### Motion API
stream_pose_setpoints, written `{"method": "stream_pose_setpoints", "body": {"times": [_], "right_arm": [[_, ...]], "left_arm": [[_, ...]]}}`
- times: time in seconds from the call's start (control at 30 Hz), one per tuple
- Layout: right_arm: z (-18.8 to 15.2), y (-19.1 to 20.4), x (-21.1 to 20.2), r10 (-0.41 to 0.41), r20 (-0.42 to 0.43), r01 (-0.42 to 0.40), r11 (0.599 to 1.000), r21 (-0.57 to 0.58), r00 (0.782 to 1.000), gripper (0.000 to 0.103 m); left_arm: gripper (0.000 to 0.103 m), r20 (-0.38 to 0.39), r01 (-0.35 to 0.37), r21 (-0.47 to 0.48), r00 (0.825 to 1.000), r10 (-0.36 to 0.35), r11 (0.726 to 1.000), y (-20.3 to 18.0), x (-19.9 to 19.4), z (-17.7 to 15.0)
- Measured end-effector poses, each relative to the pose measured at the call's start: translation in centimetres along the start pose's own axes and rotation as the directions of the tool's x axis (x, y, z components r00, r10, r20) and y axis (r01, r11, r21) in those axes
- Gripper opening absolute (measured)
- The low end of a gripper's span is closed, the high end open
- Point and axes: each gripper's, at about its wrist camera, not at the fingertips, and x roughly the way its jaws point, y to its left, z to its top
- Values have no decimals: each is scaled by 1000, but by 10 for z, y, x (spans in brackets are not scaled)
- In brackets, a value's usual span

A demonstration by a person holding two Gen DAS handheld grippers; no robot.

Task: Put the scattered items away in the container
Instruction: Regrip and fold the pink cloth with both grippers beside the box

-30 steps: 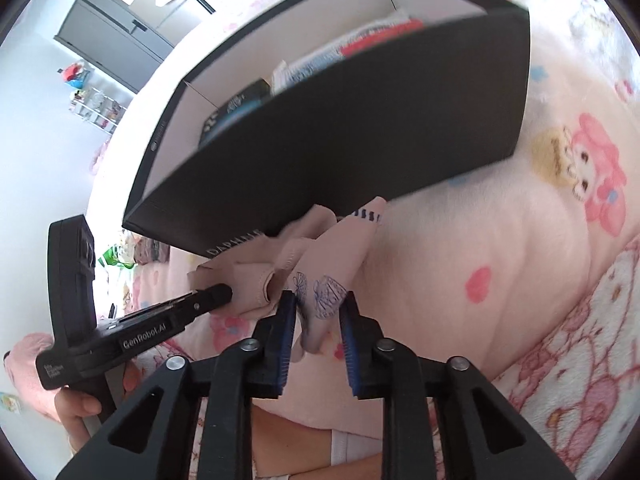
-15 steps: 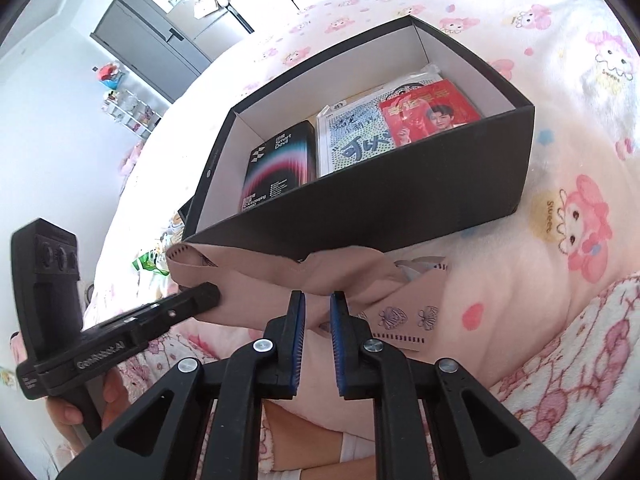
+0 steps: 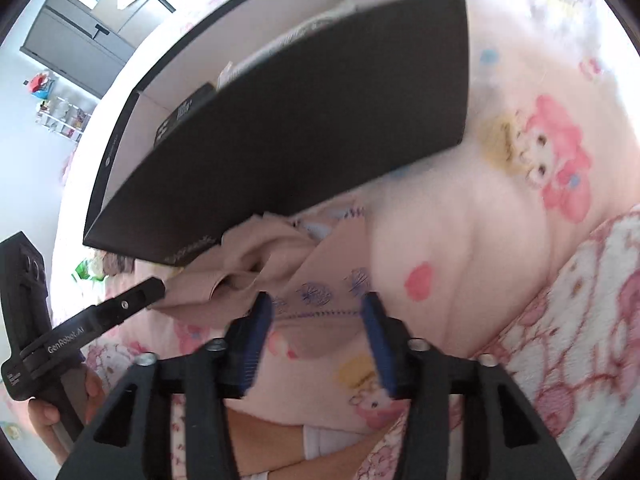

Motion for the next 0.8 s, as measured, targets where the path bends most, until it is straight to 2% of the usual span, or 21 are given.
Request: {"method": "stream_pose_setpoints", "body": {"times": [0.1, 0.2, 0.27, 0.3, 0.37, 0.4, 0.43, 0.47, 0.53, 0.57, 0.63, 0.8], "right_arm": [[5, -1, -3, -57, 41, 57, 998, 0, 998, 55], [9, -5, 11, -84, 5, 84, 996, 10, 996, 56], [10, 1, 19, -89, 2, 89, 996, -32, 996, 69], [10, 4, 22, -85, 0, 85, 995, -53, 996, 72], [11, 8, 23, -81, 10, 81, 995, -63, 997, 73], [11, 8, 23, -66, 16, 67, 996, -53, 998, 72], [11, 6, 21, -46, 22, 47, 998, -42, 999, 70], [11, 4, 19, -31, 29, 31, 999, -31, 999, 67], [11, 0, 13, -24, 39, 25, 999, -23, 999, 48], [10, -2, 11, -24, 44, 25, 999, -24, 999, 42], [10, -4, 7, -8, 50, 10, 999, -31, 999, 38], [9, -2, 2, 10, 57, -9, 1000, -30, 998, 37]], "left_arm": [[60, -19, -7, 3, 1000, 7, 1000, -1, 10, -1], [61, -12, -26, -4, 1000, 26, 1000, 1, 15, 0], [62, -17, -14, -9, 1000, 14, 1000, 2, 22, 2], [62, -41, -7, -9, 999, 7, 1000, 1, 29, 3], [59, -59, -13, -3, 998, 12, 1000, -1, 35, 5], [50, -48, -14, 7, 999, 14, 1000, -3, 34, 4], [33, -42, -7, 24, 999, 8, 1000, -6, 31, 3], [27, -39, 2, 42, 999, 0, 999, -8, 29, 1], [17, -30, 0, 71, 1000, 2, 997, -13, 26, -4], [15, -28, -2, 81, 1000, 5, 997, -16, 25, -6], [14, -25, 5, 88, 1000, -3, 996, -18, 22, -9], [15, -27, 11, 60, 1000, -10, 998, -15, 19, -13]]}}
